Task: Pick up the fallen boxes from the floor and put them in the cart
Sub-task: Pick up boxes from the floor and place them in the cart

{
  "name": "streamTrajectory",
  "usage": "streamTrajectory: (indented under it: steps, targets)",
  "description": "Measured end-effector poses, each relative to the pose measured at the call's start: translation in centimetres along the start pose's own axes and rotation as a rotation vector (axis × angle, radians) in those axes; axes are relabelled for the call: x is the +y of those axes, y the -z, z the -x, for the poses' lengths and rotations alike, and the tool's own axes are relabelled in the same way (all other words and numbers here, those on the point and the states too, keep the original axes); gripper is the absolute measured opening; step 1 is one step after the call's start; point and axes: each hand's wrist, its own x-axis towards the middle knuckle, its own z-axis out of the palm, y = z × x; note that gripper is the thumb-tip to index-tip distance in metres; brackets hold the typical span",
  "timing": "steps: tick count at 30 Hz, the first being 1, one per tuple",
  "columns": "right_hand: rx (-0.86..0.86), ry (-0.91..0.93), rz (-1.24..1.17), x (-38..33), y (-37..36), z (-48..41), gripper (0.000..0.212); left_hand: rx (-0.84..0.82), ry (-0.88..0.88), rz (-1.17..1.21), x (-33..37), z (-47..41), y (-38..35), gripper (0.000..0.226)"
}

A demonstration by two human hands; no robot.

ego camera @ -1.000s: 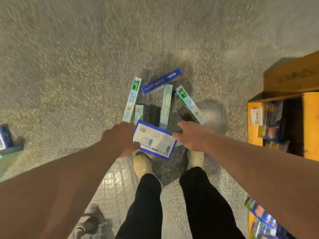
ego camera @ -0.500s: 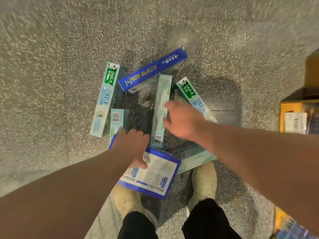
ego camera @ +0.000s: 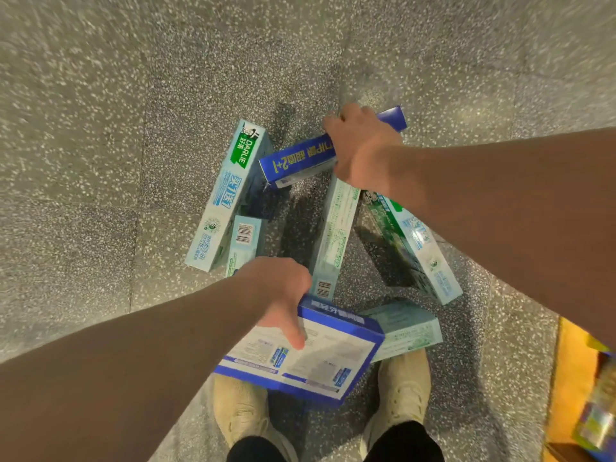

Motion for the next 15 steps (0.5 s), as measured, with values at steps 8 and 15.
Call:
streamTrajectory:
  steps: [8,15]
  targets:
    - [0.048,0.006,0.219,1.5,-0.1,-1.0,0.04,0.383,0.077,0.196,-2.5,1.3,4.9,0.06]
    - [0.108,0.121,0.24,1.9,0.4,0.5,0.042,0.5,0.125,0.227,-2.1,1.9,7.6,0.06]
